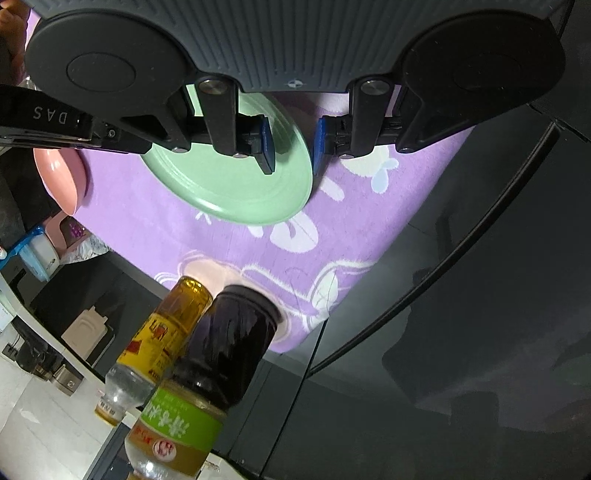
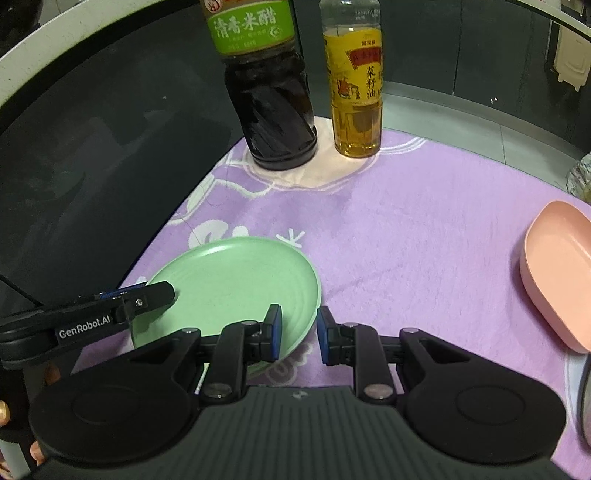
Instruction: Organize plates and bowls
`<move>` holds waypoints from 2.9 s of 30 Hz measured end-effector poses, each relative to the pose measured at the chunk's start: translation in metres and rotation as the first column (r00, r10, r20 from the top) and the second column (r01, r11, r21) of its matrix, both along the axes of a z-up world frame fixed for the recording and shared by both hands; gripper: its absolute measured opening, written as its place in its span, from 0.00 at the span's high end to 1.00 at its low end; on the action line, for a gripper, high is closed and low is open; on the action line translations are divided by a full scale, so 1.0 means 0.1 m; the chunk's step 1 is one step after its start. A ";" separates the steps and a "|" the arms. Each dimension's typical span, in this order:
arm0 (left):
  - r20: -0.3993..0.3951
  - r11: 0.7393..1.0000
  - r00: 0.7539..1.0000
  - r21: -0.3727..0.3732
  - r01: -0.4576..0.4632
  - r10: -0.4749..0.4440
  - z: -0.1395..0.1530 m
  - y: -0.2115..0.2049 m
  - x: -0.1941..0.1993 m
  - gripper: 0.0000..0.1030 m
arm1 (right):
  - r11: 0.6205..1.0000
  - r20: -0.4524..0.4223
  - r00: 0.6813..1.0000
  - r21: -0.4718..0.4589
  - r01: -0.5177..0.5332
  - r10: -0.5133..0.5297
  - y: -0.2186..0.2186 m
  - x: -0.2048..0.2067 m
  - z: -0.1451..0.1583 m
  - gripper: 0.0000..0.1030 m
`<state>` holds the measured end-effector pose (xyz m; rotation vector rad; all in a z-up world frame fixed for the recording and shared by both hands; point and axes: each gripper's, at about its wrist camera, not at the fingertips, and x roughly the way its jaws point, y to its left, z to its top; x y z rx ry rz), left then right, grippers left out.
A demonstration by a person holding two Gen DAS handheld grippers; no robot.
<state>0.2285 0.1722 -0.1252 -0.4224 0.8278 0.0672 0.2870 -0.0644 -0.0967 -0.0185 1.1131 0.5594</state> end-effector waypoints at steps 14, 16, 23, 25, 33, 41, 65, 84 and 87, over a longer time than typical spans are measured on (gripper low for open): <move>-0.032 1.000 0.999 -0.016 0.013 -0.014 -0.07 -0.01 0.01 0.79 | 1.000 -0.046 0.999 0.004 0.025 -0.025 -0.05 0.05 -0.14 0.78; -0.040 1.000 0.999 -0.017 0.010 -0.010 -0.06 0.00 0.01 0.78 | 1.000 -0.048 0.998 0.007 0.027 -0.027 -0.06 0.06 -0.15 0.78; -0.035 0.999 0.998 0.010 -0.044 0.044 0.01 0.09 -0.07 0.74 | 0.999 -0.058 0.998 0.007 0.040 -0.039 -0.10 0.06 -0.17 0.78; -0.023 0.998 0.998 0.008 -0.057 0.058 0.07 0.11 -0.11 0.74 | 0.999 -0.061 0.997 0.013 0.047 -0.046 -0.11 0.06 -0.17 0.78; 0.036 0.999 0.999 0.013 -0.032 0.032 0.31 -0.03 -0.21 0.73 | 0.995 -0.017 0.997 0.056 0.079 -0.078 -0.31 0.02 0.04 0.78; 0.031 0.999 0.999 0.023 0.040 -0.041 0.41 -0.38 -0.18 0.73 | 0.986 0.008 0.990 0.086 0.141 -0.142 -0.75 -0.02 0.22 0.78; 0.057 0.967 0.966 0.040 0.251 -0.253 0.65 -1.66 -0.02 0.73 | 0.911 0.039 0.928 0.209 0.355 -0.370 -2.31 -0.16 0.26 0.77; 0.050 0.964 0.971 -0.116 0.238 -0.234 0.50 -2.19 0.43 0.72 | 0.829 0.107 0.823 0.129 0.544 -0.557 -2.64 0.35 0.23 0.61; 0.037 0.966 0.973 -0.112 0.233 -0.230 0.44 -2.29 0.54 0.72 | 0.814 0.062 0.815 0.140 0.564 -0.576 -2.68 0.45 0.13 0.61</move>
